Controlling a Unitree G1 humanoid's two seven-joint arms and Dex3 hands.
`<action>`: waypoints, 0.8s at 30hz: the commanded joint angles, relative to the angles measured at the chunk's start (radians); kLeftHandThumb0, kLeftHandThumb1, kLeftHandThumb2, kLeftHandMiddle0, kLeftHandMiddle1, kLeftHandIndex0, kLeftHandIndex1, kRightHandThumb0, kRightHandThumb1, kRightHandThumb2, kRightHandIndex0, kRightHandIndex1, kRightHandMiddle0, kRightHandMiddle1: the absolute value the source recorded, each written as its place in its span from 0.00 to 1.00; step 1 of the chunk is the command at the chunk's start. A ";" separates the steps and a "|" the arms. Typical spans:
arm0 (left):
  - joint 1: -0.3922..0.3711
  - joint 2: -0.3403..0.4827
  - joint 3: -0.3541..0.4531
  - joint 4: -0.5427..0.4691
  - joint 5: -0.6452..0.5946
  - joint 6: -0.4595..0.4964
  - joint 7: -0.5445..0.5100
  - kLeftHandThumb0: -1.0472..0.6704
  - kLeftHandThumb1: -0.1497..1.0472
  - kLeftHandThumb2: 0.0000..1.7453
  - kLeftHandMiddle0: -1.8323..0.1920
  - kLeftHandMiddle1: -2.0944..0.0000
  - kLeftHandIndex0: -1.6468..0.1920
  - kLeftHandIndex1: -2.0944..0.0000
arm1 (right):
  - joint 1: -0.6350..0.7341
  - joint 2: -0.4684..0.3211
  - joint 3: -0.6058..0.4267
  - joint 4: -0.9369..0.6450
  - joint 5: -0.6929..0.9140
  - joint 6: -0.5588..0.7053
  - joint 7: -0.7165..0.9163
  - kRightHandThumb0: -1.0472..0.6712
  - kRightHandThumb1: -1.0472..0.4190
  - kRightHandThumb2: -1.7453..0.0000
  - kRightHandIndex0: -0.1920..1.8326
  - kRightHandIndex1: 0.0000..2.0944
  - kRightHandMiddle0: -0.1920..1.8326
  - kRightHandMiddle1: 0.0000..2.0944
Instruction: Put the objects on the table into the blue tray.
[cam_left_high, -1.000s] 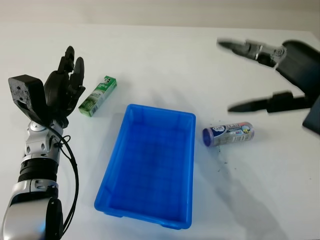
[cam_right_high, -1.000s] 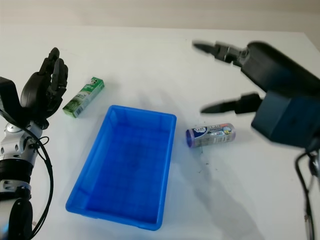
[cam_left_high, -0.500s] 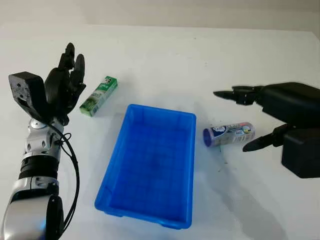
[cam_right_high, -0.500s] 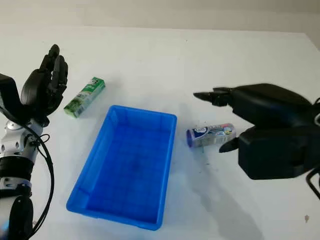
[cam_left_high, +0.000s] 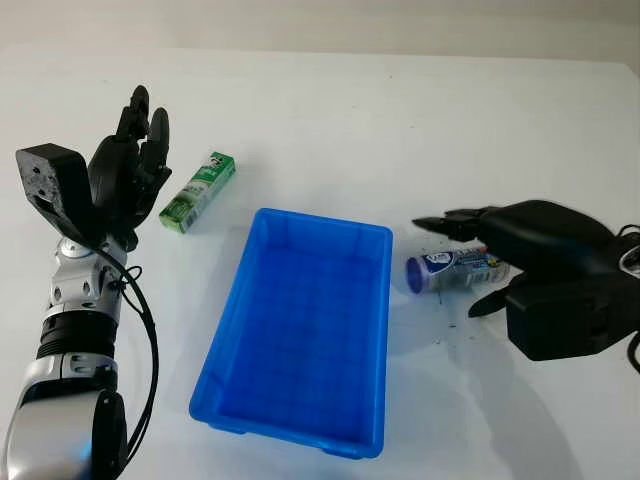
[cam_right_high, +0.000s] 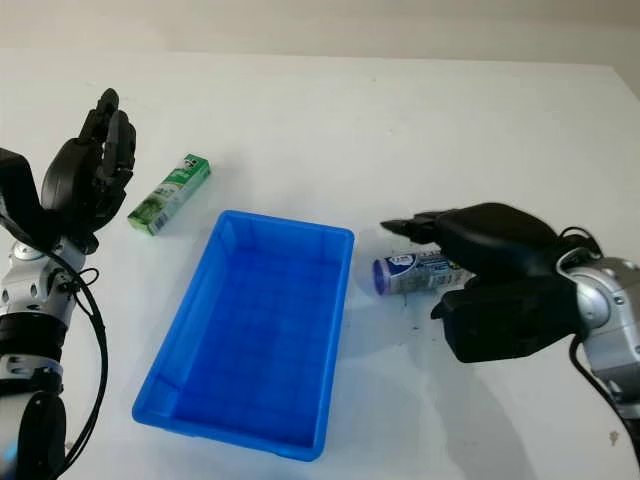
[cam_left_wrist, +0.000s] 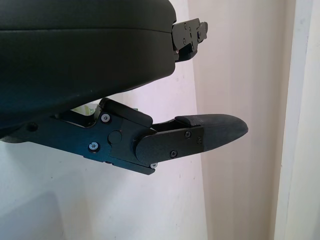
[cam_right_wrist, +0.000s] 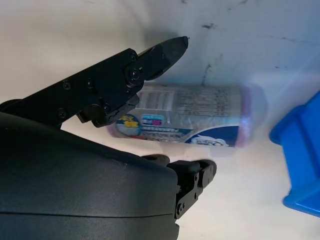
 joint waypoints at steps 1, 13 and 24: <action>-0.011 0.013 -0.002 -0.018 0.005 0.001 0.000 0.17 1.00 0.32 1.00 0.98 0.99 0.97 | 0.018 0.025 0.000 0.039 -0.019 -0.078 -0.081 0.42 0.17 0.97 0.20 0.45 0.23 0.38; -0.012 0.014 -0.005 -0.020 0.011 0.004 0.004 0.17 1.00 0.33 1.00 0.97 0.99 0.97 | -0.019 0.061 -0.001 0.166 -0.153 -0.266 -0.355 0.41 0.00 0.91 0.27 1.00 0.13 1.00; -0.024 0.004 -0.007 0.002 0.010 -0.001 0.010 0.17 1.00 0.32 1.00 0.97 0.99 0.98 | -0.267 0.138 0.039 0.450 -0.208 -0.244 -0.491 0.41 0.00 0.94 0.39 1.00 0.28 1.00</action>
